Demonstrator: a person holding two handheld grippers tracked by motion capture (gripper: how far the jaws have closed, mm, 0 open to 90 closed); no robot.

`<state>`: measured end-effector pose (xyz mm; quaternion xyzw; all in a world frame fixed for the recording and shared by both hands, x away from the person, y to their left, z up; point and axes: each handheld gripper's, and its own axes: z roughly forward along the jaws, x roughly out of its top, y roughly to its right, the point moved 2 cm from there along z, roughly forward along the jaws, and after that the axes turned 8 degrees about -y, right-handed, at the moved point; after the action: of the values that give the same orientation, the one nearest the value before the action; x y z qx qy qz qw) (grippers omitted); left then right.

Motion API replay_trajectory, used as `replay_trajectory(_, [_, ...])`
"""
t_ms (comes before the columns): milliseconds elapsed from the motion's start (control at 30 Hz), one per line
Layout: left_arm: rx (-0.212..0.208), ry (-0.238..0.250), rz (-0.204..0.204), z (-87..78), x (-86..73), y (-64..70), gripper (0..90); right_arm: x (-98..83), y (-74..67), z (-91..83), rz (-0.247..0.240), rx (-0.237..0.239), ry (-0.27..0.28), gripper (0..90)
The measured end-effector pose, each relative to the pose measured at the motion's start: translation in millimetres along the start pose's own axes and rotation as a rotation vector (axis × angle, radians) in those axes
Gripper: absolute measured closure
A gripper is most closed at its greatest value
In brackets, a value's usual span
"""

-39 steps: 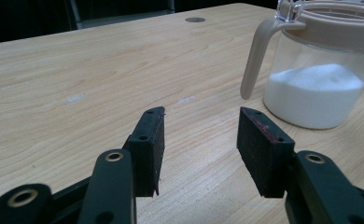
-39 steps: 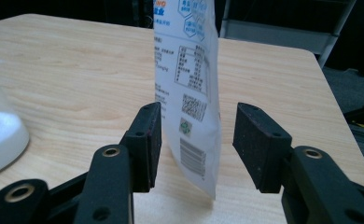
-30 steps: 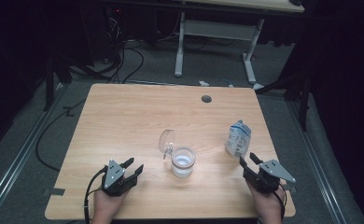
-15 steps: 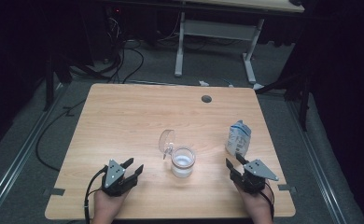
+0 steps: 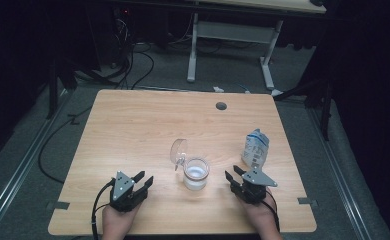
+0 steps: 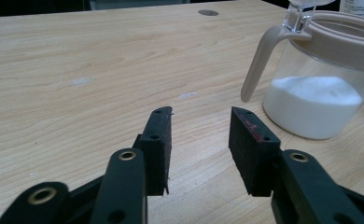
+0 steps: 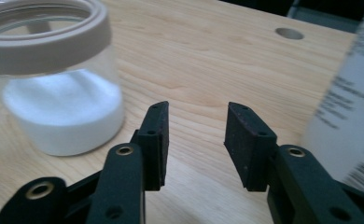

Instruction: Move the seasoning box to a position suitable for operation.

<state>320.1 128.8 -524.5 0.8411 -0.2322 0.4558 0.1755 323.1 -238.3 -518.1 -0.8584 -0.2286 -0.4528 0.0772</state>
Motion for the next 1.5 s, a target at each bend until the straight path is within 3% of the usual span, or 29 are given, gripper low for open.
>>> replay_trajectory(133, [-0.034,-0.018,-0.039,8.3,6.3,1.0,65.8,2.0,-8.8,7.5,-0.014,0.038,-0.010,67.4])
replay_trajectory(300, [-0.039,-0.024,-0.032,17.9,20.0,8.2,74.5,1.0,-21.9,12.0,-0.057,0.071,-0.033,75.0])
replay_trajectory(467, [-0.066,-0.021,-0.030,23.6,34.3,16.3,85.3,-1.7,-34.8,15.2,-0.084,0.105,-0.043,89.8])
replay_trajectory(867, [-0.090,0.011,-0.014,33.5,72.2,31.7,89.6,4.6,-49.6,17.4,-0.133,0.131,-0.030,89.9])
replay_trajectory(1133, [-0.113,0.018,-0.001,35.0,74.6,41.1,89.7,5.5,-49.4,17.3,-0.129,0.133,-0.027,89.9])
replay_trajectory(1267, [-0.127,0.022,0.031,35.6,74.4,49.7,89.7,5.4,-50.2,17.1,-0.133,0.124,-0.028,89.9])
replay_trajectory(1500, [-0.099,0.016,0.035,34.5,68.8,47.6,89.8,5.1,-49.6,16.2,-0.127,0.137,-0.026,89.7])
